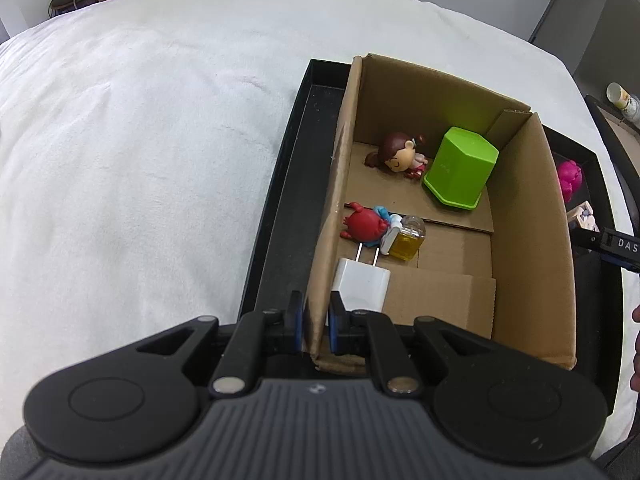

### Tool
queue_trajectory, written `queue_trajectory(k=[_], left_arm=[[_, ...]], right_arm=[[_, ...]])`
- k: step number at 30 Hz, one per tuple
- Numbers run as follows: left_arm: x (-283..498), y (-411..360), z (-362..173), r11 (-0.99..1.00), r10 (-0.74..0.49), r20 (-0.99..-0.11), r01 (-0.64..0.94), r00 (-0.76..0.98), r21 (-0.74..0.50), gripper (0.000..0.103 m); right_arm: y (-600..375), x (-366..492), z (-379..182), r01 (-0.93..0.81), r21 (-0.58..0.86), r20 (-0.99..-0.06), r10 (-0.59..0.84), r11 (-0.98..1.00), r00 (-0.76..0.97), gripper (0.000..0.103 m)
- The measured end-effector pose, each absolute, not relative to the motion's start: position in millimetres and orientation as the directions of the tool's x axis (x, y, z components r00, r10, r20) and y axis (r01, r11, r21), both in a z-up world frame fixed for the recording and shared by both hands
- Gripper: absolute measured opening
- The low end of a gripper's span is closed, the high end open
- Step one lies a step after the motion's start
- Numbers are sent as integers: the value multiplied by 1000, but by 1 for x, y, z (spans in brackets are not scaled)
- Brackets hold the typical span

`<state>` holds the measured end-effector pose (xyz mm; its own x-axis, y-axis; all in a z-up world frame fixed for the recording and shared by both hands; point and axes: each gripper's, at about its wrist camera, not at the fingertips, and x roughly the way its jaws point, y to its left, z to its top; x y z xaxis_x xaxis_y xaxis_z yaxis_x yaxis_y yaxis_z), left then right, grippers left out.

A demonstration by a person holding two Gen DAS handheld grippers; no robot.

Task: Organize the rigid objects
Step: 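Move the right gripper to the blue-and-white cube toy and close on it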

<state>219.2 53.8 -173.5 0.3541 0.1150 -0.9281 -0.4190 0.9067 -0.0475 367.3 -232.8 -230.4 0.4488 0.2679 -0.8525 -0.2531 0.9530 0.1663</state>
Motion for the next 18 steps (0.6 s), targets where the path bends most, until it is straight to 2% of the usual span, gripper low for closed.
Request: queue_trajectory(k=[12,13,15,16,18], left_arm=[[221,52,-175,912,127,-930,-410,346,-28,11],[221,51,-175,913,128,-929,-407,346,-25,11],[221,51,-175,914,129,-929,-405,347,-25,11],[222,51,-175,914,129,-929,-405,347,-25,11],[222,51,-175,914,132,-928,-406,348,-22,11]], right_arm=[[-227,375,-234,-240,154,-829,257,959,497,76],[-227,375,-234,-242,157,-827,262,957,498,73],[-227,376,-235,-254,175,-821,283,951,495,61],[-229,375,-235,-260,203,-820,309,944,482,48],[-232,374,-234,-258,236,-822,334,937,462,47]])
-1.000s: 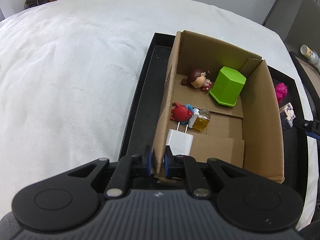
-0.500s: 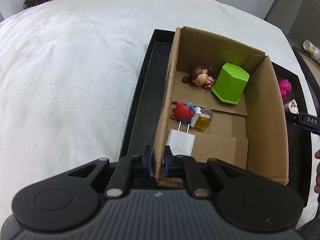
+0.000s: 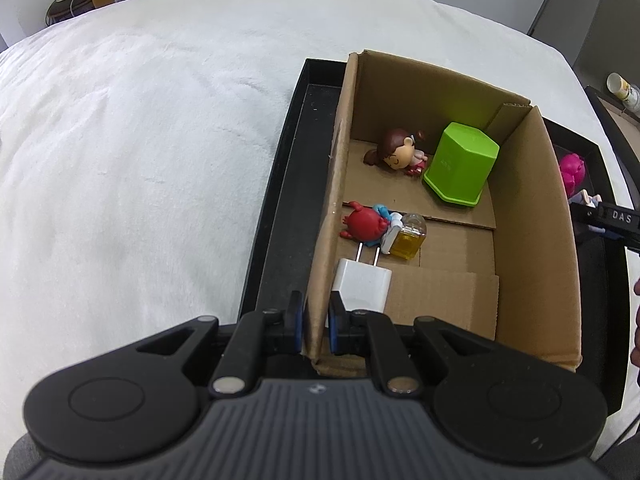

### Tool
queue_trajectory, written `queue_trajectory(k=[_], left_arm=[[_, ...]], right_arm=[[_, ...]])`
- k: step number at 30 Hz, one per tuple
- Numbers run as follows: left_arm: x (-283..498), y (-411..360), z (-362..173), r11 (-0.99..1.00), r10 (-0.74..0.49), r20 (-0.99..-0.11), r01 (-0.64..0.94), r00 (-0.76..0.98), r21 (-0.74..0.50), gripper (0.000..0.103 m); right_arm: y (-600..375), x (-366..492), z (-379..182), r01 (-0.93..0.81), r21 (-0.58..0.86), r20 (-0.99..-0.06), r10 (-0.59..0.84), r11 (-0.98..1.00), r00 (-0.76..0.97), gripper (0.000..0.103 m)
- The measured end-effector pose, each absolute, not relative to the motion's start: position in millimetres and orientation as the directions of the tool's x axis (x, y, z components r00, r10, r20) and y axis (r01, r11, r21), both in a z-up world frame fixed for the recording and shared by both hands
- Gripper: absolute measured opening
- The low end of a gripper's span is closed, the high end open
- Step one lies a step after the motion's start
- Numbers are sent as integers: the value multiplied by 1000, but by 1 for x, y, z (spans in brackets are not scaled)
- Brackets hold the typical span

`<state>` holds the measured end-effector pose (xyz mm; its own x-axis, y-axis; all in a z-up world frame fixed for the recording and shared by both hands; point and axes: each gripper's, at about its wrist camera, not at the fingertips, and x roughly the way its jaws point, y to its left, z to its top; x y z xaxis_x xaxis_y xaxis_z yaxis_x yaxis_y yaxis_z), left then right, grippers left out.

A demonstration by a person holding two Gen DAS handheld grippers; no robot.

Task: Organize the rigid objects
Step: 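Move the right gripper to the blue-and-white cube toy and close on it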

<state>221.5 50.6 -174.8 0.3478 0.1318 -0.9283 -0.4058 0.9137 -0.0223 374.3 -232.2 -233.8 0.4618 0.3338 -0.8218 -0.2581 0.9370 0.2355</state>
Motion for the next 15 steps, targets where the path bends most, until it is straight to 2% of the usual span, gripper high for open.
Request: queue_trajectory(k=[15], left_arm=[[217,53,-174,911,118,-923,-410,367,-47,11]], right_arm=[[-237,349,-211,-315,182,-847,312,931,431,46]])
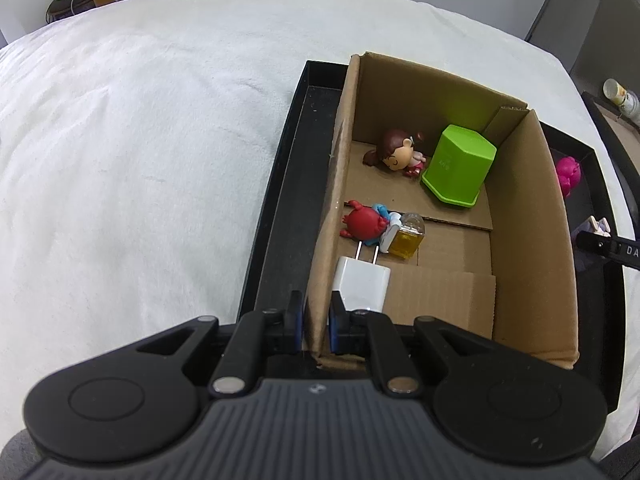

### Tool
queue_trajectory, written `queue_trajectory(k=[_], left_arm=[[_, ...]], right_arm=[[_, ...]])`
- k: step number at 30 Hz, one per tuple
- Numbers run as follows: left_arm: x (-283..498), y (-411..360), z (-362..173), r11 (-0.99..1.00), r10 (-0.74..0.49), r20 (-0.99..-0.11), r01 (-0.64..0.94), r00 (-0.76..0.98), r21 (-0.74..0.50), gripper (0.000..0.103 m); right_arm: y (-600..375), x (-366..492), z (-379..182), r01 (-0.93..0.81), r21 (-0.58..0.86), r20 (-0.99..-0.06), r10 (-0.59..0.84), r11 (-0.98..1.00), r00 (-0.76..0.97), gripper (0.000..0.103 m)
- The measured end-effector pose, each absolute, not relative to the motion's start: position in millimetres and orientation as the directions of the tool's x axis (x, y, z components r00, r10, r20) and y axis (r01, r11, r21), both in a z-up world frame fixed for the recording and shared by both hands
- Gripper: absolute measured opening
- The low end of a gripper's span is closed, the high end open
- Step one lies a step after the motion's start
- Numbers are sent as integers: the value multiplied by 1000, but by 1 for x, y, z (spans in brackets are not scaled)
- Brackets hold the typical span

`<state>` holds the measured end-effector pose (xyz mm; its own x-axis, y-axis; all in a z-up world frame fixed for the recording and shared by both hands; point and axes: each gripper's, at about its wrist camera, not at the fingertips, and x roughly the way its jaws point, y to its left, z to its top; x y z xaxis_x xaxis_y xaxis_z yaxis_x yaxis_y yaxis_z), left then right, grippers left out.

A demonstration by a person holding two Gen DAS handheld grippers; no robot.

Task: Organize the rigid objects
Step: 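Move the right gripper to the blue-and-white cube toy and close on it, then lift the cube toy with the right gripper and carry it over the box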

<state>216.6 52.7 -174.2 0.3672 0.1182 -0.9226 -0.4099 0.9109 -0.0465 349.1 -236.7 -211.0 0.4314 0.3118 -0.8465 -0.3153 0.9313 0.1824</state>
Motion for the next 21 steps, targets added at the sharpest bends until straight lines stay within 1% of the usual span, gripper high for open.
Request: queue_trajectory(k=[5,8,12,21], left_arm=[[214,54,-170,910,111,-919,-411,379,-60,11],[214,52,-167,915,117,-919,-401,376,-47,11],[213,52,-166,912,113,-919,-407,377,-55,11],[207,55,-166,910,90,-915,-406,392,-85,11]], right_arm=[[-239,346,-205,-294,192,-845,310,936,436,46],[-239,343,-201,-295,197,-843,315,935,437,46],[-240,336,-199,-262,240,-852,332,935,406,46],[-238,326,-169,-274,260,-837,358,926,414,46]])
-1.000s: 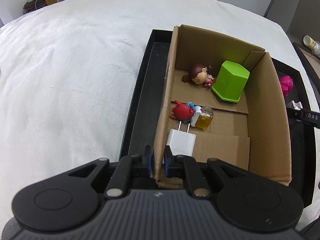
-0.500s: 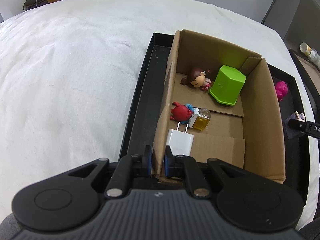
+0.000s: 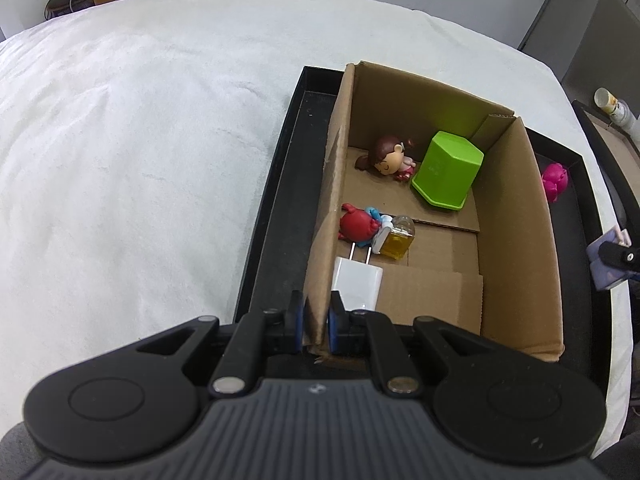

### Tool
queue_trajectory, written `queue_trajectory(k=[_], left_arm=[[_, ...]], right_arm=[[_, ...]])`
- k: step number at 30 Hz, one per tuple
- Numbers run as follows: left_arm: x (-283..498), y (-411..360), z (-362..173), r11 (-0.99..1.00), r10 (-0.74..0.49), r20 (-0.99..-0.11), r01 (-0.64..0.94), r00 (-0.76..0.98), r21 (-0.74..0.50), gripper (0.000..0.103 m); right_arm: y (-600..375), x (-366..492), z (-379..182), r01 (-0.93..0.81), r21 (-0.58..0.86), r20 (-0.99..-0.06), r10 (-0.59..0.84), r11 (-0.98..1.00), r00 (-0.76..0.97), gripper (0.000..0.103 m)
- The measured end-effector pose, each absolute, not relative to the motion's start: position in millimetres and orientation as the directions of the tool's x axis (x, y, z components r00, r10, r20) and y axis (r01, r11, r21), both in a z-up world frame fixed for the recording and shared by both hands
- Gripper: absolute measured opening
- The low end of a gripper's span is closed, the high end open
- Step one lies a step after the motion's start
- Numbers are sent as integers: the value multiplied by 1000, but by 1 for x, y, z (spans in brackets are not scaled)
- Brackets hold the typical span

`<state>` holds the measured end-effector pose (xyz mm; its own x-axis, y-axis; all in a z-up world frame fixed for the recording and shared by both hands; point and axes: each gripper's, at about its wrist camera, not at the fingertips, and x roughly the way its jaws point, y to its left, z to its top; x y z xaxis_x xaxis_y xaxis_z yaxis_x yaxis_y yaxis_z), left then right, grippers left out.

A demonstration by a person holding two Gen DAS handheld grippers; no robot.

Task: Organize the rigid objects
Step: 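Lift the cube toy with the right gripper and carry it over the box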

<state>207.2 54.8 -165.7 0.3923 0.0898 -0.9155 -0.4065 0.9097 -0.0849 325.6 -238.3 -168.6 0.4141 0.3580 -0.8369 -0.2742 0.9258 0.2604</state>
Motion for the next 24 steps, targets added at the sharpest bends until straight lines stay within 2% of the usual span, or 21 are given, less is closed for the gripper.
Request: queue_trajectory(k=[24], left_arm=[[199,68,-167,903,10,-902,-392,433,-178,12]], right_arm=[[-193,296,-109,-350,155,-843,309,924,441,46]])
